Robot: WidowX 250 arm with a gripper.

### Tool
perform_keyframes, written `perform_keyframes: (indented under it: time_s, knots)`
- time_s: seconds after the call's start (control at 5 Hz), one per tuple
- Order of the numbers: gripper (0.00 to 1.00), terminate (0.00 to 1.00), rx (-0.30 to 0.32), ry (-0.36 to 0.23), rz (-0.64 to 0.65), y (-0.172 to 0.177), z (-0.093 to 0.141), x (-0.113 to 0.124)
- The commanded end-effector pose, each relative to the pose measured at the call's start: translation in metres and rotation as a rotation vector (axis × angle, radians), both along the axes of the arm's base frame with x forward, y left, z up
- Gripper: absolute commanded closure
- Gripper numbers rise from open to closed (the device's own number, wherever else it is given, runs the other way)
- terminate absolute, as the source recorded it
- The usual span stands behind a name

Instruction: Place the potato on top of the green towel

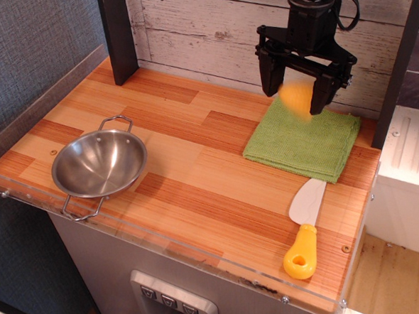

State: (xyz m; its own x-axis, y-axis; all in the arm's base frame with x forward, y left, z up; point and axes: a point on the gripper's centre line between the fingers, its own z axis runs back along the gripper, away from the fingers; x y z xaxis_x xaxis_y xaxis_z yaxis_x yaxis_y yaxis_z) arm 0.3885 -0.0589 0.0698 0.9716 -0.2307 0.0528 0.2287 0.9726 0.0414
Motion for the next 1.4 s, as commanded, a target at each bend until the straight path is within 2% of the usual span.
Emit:
perform_keyframes:
  time_s: [0.0, 0.2, 0.4, 0.6, 0.8, 1.0, 1.2]
  knots:
    - [0.0, 0.0, -0.026, -0.076, -0.008, 0.007, 0.03, -0.011]
    - [0.0, 0.0, -0.027, -0.112, 0.077, 0.038, 0.057, -0.031]
    - [0.0, 0.0, -0.044, -0.109, 0.136, 0.062, 0.063, -0.058]
    - [0.0, 0.0, -0.057, -0.097, 0.153, 0.07, 0.061, -0.08]
    - [0.0, 0.0, -0.07, -0.097, 0.151, 0.069, 0.064, -0.09]
    - [0.0, 0.0, -0.132, -0.107, 0.182, 0.073, 0.069, -0.097]
    - [0.0, 0.0, -0.132, -0.107, 0.182, 0.073, 0.069, -0.097]
